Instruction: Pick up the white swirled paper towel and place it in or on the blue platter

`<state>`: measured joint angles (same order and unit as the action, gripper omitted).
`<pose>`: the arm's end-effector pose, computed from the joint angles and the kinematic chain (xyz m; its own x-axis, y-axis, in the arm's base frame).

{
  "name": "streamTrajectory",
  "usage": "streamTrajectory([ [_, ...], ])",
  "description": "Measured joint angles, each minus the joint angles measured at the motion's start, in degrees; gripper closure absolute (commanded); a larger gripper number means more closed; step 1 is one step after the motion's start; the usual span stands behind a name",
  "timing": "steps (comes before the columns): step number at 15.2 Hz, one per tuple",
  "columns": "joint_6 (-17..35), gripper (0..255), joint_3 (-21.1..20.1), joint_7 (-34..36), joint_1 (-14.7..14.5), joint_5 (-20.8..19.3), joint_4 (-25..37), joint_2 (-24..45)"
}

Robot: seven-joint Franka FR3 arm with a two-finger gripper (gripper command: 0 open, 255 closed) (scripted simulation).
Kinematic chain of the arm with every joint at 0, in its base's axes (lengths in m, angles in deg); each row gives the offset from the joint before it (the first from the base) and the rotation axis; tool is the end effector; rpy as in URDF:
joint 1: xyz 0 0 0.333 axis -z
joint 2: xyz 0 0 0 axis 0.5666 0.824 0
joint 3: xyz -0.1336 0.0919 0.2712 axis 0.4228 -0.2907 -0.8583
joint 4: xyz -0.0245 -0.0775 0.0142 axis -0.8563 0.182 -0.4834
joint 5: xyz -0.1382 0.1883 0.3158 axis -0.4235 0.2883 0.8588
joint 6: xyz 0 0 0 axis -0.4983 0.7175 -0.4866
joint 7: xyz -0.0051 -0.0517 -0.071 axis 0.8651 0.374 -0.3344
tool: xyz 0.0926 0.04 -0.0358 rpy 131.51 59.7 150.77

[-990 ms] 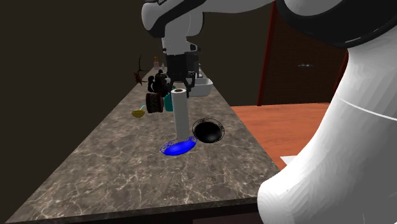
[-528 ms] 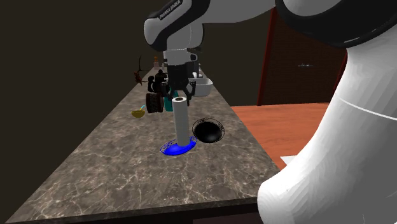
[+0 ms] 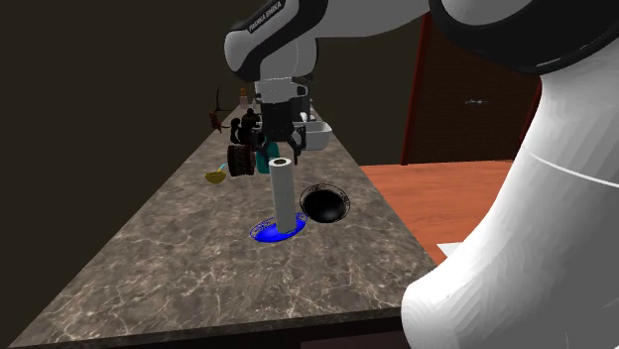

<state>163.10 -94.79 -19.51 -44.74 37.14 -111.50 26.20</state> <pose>0.4382 0.3081 0.5093 0.9999 -0.0099 0.0062 -0.0101 -0.9989 0.0458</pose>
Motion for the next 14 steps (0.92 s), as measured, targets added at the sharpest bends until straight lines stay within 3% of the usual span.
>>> streamTrajectory([
  [5,0.0,0,0.0,0.0,0.0,0.0,0.0,0.0],
  [10,-6.3,0,0.0,-0.1,0.0,0.2,5.9,-0.5],
  [14,-7.2,0,0.0,0.0,0.0,0.1,7.1,-0.1],
])
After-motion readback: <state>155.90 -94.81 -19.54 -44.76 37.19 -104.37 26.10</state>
